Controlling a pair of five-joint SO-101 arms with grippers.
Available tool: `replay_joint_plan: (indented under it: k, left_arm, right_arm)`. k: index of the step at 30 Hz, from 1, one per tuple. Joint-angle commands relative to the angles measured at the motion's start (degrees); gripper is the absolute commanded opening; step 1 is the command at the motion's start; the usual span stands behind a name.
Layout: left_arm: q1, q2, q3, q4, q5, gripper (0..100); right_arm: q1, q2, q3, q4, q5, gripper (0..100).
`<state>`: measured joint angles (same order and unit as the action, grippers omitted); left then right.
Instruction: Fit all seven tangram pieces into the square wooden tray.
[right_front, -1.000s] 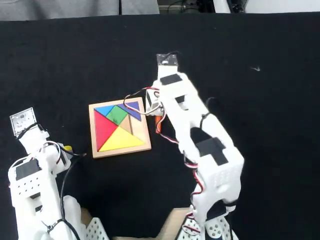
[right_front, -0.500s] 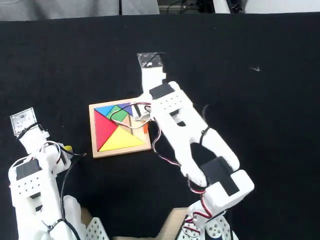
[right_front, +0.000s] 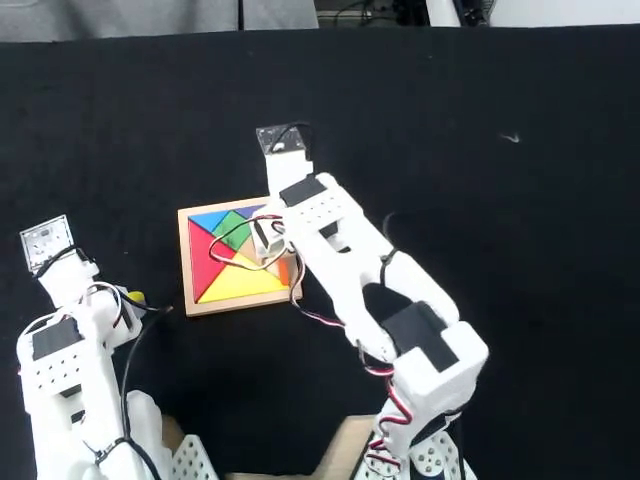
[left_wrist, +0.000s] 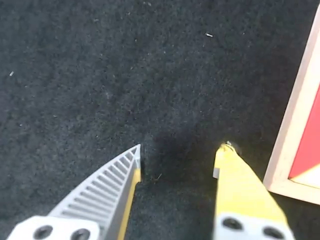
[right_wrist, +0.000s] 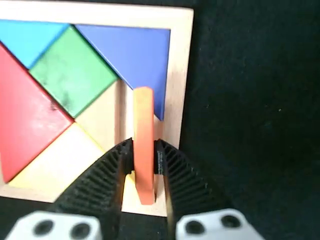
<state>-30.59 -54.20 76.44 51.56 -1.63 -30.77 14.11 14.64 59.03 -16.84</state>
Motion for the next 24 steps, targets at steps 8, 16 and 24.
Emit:
replay_joint_plan:
  k: [8,16,24]
  left_arm:
    - [0.84,-1.05,-0.13,-0.97,-0.44,24]
    - [0.84,-1.05,-0.13,-0.97,-0.44,24]
    - [0.84,-1.05,-0.13,-0.97,-0.44,24]
  right_arm:
    - [1.14,-0.13,-0.22,-1.93,0.44,1.1]
    - [1.67,0.13,-0.04,-2.99,0.53,1.1]
    - [1.58,0.13,-0.22,-2.99,0.62,1.3]
